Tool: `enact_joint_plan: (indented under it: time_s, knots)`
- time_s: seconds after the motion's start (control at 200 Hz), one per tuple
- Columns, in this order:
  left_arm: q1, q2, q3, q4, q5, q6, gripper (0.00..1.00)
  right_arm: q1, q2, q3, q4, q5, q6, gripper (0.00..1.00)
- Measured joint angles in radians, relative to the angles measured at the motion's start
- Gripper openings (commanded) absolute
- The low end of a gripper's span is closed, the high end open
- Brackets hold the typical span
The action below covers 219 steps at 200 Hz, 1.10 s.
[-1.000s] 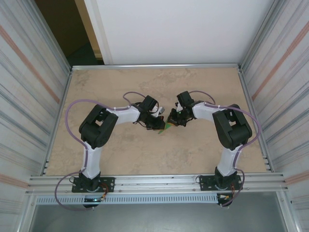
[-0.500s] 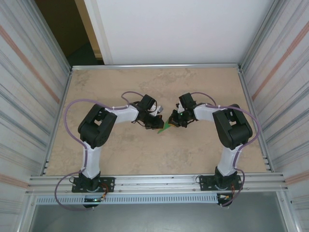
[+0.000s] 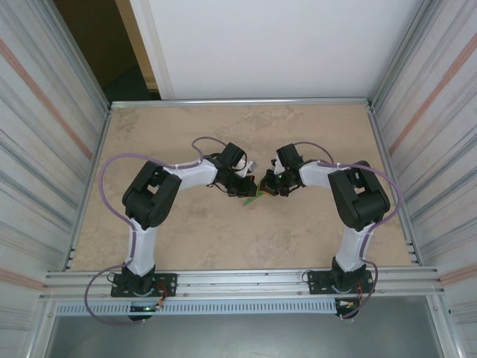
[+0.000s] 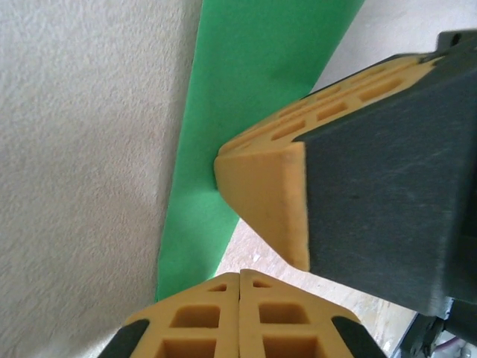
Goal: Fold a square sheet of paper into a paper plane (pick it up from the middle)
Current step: Fold the wing for the fifth time at the center of the table.
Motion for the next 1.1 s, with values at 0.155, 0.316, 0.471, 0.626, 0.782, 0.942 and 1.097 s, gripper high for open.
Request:
enact_joint_plan:
  time_s: [0.155, 0.316, 0.471, 0.626, 0.782, 0.942, 1.097]
  knots:
    - [0.0, 0.01, 0.0, -0.044, -0.002, 0.027, 0.05, 0.0, 0.0, 0.0, 0.0, 0.0, 0.0, 0.07]
    - [0.0, 0.01, 0.0, -0.05, -0.004, 0.043, 0.05, 0.0, 0.0, 0.0, -0.001, 0.001, 0.0, 0.06]
    - [0.003, 0.01, -0.011, -0.046, -0.006, 0.06, 0.05, 0.0, 0.002, 0.001, -0.003, 0.001, -0.001, 0.06]
    - [0.019, 0.006, -0.032, -0.024, 0.002, 0.089, 0.04, 0.0, 0.009, 0.011, -0.008, -0.001, -0.006, 0.06]
    - [0.034, -0.011, -0.07, 0.004, 0.019, 0.106, 0.04, 0.0, 0.012, 0.013, -0.008, -0.002, -0.008, 0.06]
    - [0.044, -0.051, -0.136, 0.029, 0.021, 0.124, 0.02, 0.0, 0.015, 0.016, -0.008, -0.008, -0.02, 0.06]
    - [0.068, -0.122, -0.231, 0.016, 0.02, 0.137, 0.02, 0.0, 0.015, 0.016, -0.008, -0.012, -0.024, 0.06]
